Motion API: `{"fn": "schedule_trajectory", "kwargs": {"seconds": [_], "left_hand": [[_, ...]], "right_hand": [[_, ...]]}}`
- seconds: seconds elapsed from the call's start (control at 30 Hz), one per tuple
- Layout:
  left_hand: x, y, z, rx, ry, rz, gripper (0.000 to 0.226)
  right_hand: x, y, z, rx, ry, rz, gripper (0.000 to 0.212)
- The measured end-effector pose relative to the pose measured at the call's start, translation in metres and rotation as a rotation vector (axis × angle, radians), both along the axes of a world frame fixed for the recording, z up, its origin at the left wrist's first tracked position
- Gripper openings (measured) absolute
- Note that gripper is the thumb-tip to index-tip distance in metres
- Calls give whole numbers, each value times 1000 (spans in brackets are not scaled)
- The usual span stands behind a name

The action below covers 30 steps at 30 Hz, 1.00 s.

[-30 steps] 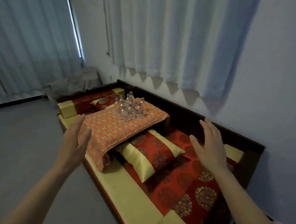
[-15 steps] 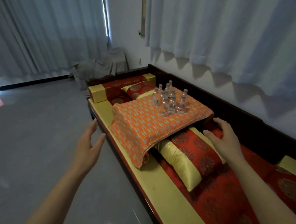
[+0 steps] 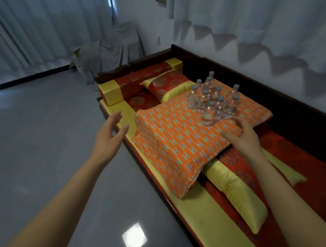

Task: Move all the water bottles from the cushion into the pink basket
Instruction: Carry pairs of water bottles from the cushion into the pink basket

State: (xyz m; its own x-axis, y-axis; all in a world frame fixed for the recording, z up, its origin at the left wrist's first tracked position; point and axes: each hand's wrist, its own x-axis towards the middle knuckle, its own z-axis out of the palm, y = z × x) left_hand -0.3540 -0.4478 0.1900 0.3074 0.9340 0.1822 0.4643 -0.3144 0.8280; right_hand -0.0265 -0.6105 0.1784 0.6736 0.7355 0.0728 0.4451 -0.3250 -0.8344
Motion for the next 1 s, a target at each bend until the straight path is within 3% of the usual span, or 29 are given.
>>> {"fn": "schedule_trajectory", "kwargs": {"seconds": [0.23, 0.33, 0.63, 1.0], "left_hand": [[44, 128, -23, -81, -94, -161, 26], [58, 194, -34, -131, -30, -317, 19], [133, 321, -79, -249, 98, -648, 27], [304, 389, -141, -344, 177, -870, 44]], "right_hand": [[5, 74, -26, -8, 40, -162, 48], [2, 103, -38, -20, 84, -292, 46], [9, 164, -82, -13, 297, -558, 47], [86, 234, -137, -120, 279, -716, 48]]}}
